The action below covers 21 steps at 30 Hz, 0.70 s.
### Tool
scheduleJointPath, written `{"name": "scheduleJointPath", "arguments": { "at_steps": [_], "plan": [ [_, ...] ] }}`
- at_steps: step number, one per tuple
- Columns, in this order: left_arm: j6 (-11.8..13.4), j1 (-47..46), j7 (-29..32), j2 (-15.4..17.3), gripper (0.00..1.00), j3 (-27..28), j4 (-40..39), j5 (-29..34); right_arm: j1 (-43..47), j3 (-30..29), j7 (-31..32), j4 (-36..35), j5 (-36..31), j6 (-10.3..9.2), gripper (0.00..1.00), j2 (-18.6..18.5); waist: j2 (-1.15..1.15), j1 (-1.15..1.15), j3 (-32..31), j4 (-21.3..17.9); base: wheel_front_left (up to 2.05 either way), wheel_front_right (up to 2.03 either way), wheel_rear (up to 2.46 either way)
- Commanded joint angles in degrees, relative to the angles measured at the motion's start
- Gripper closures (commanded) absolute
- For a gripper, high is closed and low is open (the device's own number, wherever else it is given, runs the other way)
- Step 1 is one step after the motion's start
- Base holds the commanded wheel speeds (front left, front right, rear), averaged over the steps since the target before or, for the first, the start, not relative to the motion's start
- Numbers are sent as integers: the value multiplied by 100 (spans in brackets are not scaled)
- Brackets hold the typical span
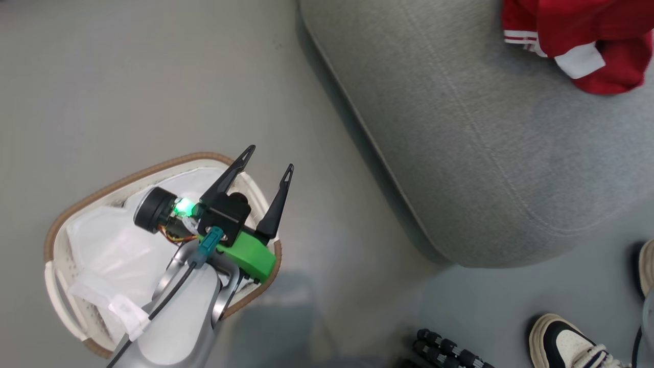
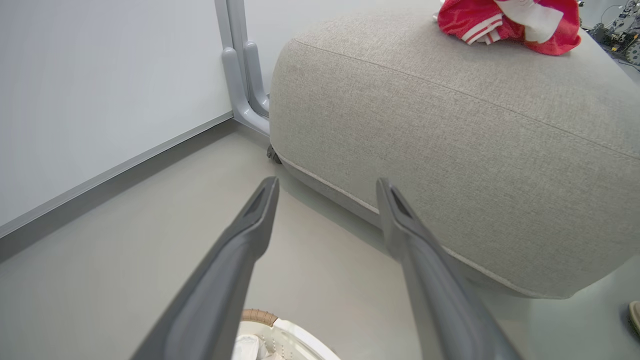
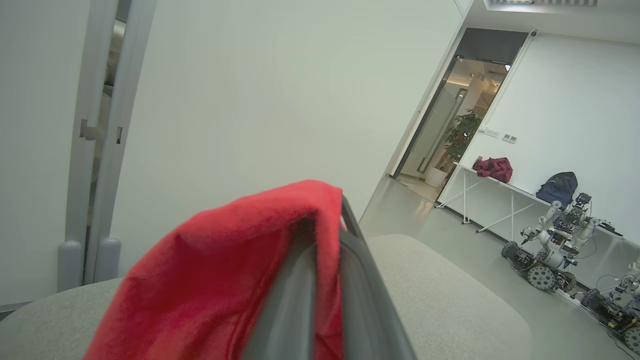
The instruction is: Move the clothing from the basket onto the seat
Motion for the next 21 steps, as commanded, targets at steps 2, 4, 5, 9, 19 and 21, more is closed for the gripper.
{"name": "scheduleJointPath", "arguments": {
  "at_steps": [2,4,5,9,19,21],
  "plan": [
    [-20,-164,-3,44,0,5,-40,33,-24,-302,-1,180,-220,-6,100,-43,0,-1,484,515,0,0,0],
    [-16,-204,-3,61,0,29,-59,20,40,-591,-1,343,-411,-6,100,-15,0,-1,616,662,0,0,0],
    [-16,-210,-3,76,0,49,-66,15,76,-681,-1,405,-503,-6,100,10,0,-1,658,707,0,0,0],
    [-16,-207,-3,110,0,115,-84,-5,225,-1102,-1,641,-784,-7,100,120,0,-1,819,888,0,0,0],
    [-7,-105,-2,37,0,342,-41,-41,642,-1783,-1,752,-1118,-6,0,444,0,-1,780,1064,0,0,0],
    [-8,-58,-3,-7,0,381,-13,-48,817,-1796,-1,661,-1091,-6,0,476,0,-1,678,1075,0,0,0]
  ]
}}
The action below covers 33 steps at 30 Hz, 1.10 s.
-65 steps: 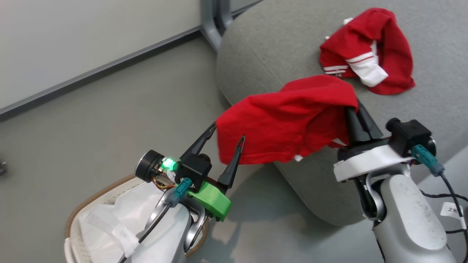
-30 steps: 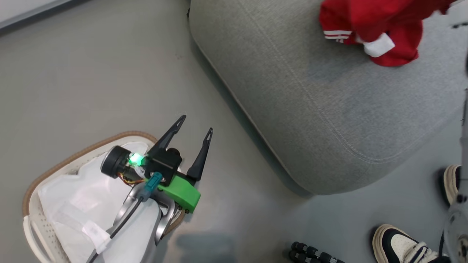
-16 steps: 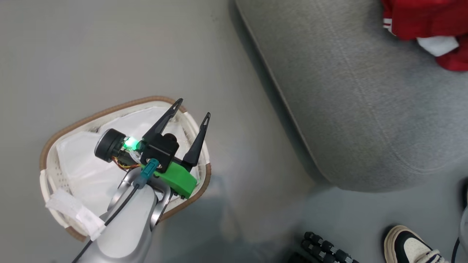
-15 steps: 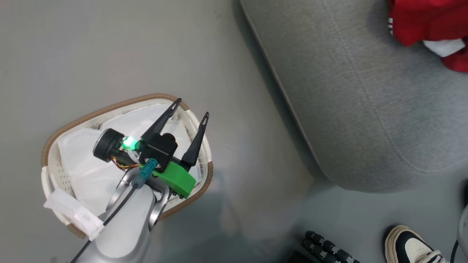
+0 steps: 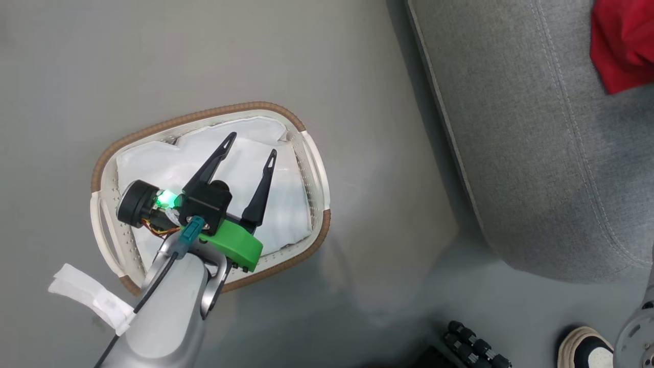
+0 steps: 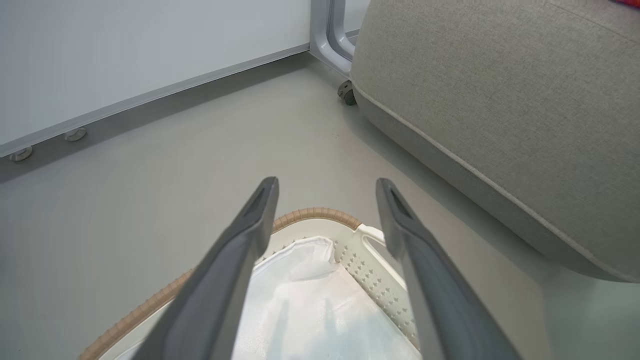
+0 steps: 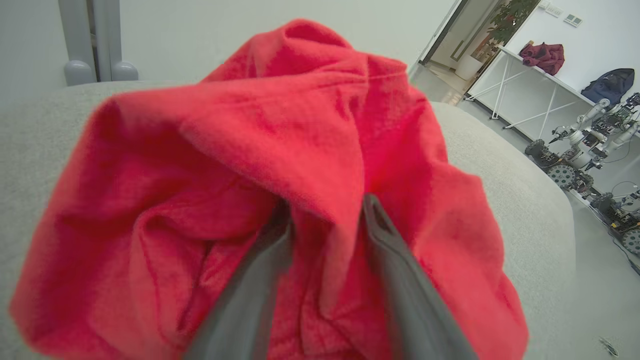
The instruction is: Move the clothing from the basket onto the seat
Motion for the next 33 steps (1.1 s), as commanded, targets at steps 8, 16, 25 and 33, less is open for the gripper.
{"name": "scheduleJointPath", "arguments": {
  "at_steps": [8,16,25,33],
  "plan": [
    [48,313,-3,-204,0,290,106,-64,1063,258,-1,-545,489,-7,0,81,0,-1,-708,135,0,0,0],
    [142,778,-4,-337,0,750,224,-167,2108,843,0,-1086,948,-6,0,240,0,-1,-1416,426,0,0,0],
    [306,1178,-3,-507,0,1400,168,-254,2765,2121,0,-1482,1382,-6,0,428,0,-1,-1953,980,0,0,0],
    [386,1469,-4,-579,0,1886,142,-239,2900,2961,0,-1495,1709,-6,0,489,0,-1,-2310,1485,0,0,0]
  ]
}}
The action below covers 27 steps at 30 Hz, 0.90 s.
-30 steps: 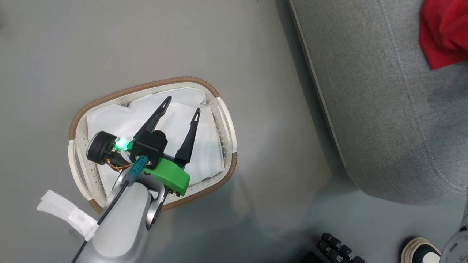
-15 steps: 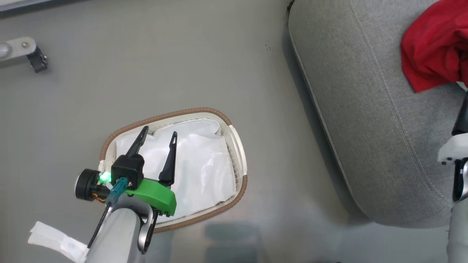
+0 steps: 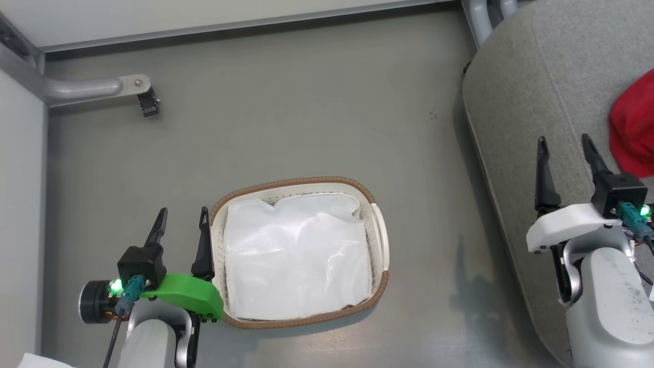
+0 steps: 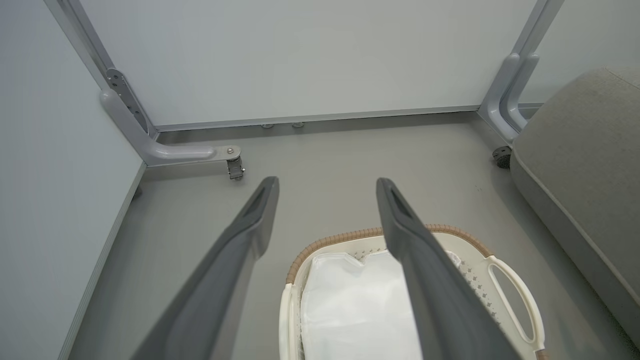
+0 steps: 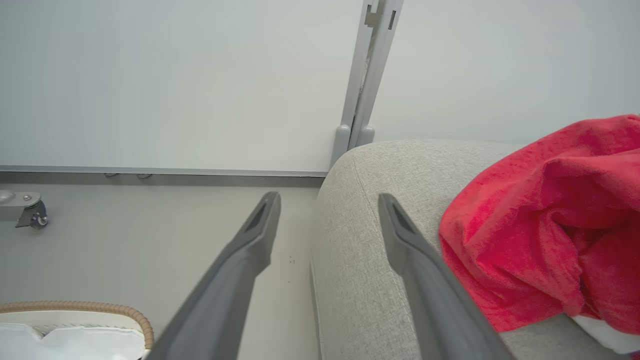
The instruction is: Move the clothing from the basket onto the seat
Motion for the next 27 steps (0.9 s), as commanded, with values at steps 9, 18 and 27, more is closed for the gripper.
{"name": "scheduleJointPath", "arguments": {
  "at_steps": [9,18,27],
  "plan": [
    [9,328,-2,-26,0,420,-10,80,181,945,-1,291,538,-6,0,-27,0,0,-604,663,0,0,0],
    [-82,729,-2,-31,0,512,-159,-64,620,1320,0,429,743,-6,0,-24,0,0,-919,700,0,0,0],
    [-36,1249,-2,-30,0,439,-252,-218,1188,1365,0,459,861,-6,0,-25,0,0,-1375,654,0,0,0]
  ]
}}
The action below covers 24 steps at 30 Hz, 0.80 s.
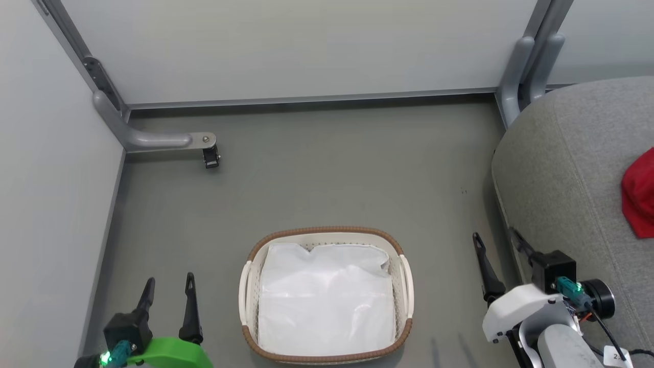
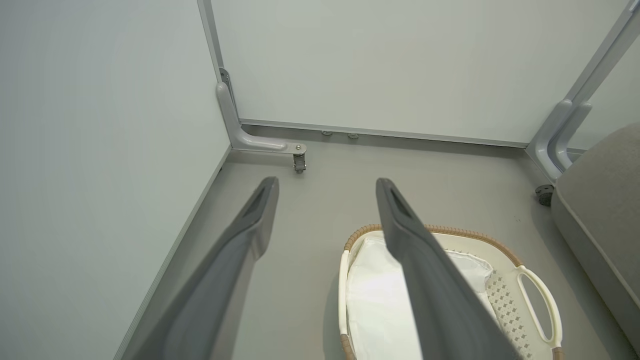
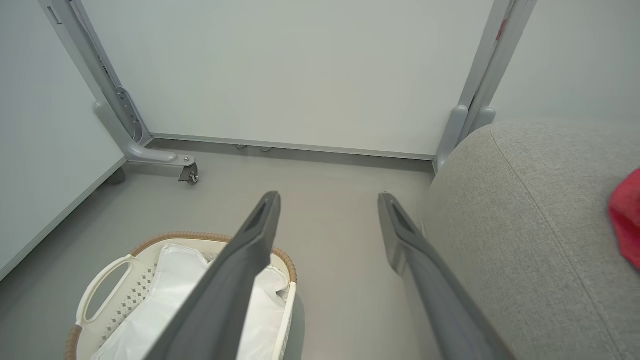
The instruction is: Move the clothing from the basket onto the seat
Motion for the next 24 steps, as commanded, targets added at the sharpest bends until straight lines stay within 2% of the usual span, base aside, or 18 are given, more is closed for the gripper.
{"name": "scheduleJointPath", "arguments": {
  "at_steps": [1,6,11,12,16,24],
  "plan": [
    [36,165,-2,9,0,-11,-19,-10,148,-18,0,5,51,-6,0,-28,0,0,-195,-18,0,0,0],
    [65,357,-3,9,0,-25,-54,-114,310,-6,0,-2,77,-6,0,-29,0,0,-311,-7,0,0,0],
    [-15,386,-2,9,0,-44,-82,-212,285,-20,0,-17,50,-6,0,-30,0,0,-327,22,0,0,0],
    [4,326,2,-4,100,-57,-61,-234,271,-6,1,7,51,0,100,2,0,0,-328,20,0,0,0],
    [1,322,35,-27,100,-53,116,-315,315,-23,42,176,125,0,100,39,0,0,-331,17,0,0,0],
    [-33,230,283,-24,100,53,18,-1167,311,-142,307,48,1070,0,100,33,0,0,-341,-12,0,0,0]
  ]
}}
